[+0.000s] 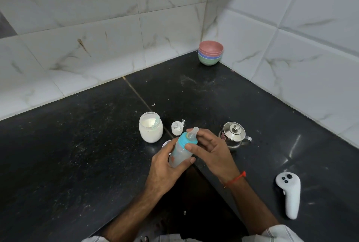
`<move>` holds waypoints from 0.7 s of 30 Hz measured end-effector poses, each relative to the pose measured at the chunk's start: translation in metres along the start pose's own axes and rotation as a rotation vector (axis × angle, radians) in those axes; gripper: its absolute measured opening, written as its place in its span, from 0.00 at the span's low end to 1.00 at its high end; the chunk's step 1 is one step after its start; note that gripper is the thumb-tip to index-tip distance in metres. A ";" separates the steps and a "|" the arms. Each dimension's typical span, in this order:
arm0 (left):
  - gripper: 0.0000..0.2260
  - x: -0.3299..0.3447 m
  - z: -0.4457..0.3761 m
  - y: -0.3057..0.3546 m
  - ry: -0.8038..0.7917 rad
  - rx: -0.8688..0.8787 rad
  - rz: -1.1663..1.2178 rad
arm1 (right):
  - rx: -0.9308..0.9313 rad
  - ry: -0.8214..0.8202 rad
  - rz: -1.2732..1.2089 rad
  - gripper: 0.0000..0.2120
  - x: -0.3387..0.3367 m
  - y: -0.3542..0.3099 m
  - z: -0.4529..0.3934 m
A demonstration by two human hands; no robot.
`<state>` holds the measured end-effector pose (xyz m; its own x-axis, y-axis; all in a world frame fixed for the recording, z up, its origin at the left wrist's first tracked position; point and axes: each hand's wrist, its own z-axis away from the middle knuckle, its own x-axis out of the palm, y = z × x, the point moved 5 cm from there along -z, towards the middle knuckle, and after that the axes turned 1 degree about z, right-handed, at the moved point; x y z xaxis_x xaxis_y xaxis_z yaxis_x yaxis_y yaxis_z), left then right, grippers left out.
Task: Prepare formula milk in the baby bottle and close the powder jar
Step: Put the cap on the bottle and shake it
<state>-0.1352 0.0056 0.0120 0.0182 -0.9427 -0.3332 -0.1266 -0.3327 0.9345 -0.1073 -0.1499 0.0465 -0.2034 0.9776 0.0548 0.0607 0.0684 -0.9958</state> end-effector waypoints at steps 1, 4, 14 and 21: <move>0.26 0.000 0.000 0.001 0.002 0.003 -0.003 | -0.002 0.008 0.031 0.22 -0.001 0.002 0.000; 0.25 -0.001 0.002 0.004 0.008 0.011 -0.015 | -0.018 0.031 0.110 0.24 0.000 0.009 0.000; 0.26 -0.003 0.004 0.002 0.001 -0.007 -0.018 | 0.055 0.014 0.118 0.19 -0.002 0.010 0.004; 0.29 -0.005 0.001 0.007 -0.003 0.014 -0.007 | 0.080 -0.006 0.133 0.30 0.001 0.006 0.006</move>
<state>-0.1373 0.0078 0.0199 0.0160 -0.9401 -0.3405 -0.1400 -0.3393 0.9302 -0.1129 -0.1496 0.0404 -0.2050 0.9756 -0.0782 0.0097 -0.0779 -0.9969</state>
